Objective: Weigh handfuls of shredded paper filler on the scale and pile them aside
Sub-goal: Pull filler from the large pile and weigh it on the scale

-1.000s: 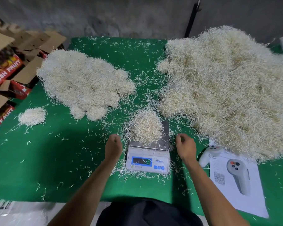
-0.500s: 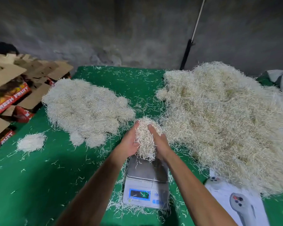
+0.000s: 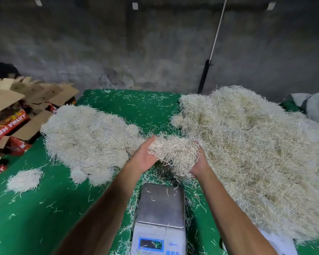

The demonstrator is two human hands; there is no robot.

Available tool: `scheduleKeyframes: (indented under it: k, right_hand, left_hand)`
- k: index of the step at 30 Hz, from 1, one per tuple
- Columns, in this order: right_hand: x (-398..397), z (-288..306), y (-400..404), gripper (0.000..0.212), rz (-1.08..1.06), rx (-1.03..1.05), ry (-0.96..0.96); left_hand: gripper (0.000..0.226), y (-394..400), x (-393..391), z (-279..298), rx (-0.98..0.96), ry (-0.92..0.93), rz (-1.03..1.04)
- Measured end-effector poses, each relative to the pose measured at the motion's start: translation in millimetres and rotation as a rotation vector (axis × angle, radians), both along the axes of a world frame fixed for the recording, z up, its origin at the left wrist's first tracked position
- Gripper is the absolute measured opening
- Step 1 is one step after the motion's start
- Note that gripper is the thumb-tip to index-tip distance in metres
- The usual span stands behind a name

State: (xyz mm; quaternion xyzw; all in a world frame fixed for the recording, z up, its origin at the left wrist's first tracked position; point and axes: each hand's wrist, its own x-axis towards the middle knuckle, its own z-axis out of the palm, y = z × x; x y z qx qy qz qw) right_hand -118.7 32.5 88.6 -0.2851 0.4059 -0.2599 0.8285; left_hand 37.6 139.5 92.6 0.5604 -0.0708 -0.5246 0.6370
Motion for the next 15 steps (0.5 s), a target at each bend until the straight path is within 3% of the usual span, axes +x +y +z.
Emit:
scheduleKeyframes:
  k: [2,5,10,15]
  right_hand:
    - [3,-10,-11,0.051,-0.093,0.061,-0.009]
    - [8,-8,-27,0.057,-0.197,0.073,0.114]
    - [28,12,-60,0.067,-0.259,0.019,0.193]
    - [45,15,-68,0.068,-0.189,0.003,0.275]
  left_hand:
    - [0.053,-8,-17,-6,0.055,-0.047,0.055]
    - [0.077,-18,-34,-18,0.237,-0.146,0.192]
    - [0.074,-28,-64,-11,0.127,-0.204,0.182]
    - [0.071,-31,-68,-2,0.08,-0.246,0.179]
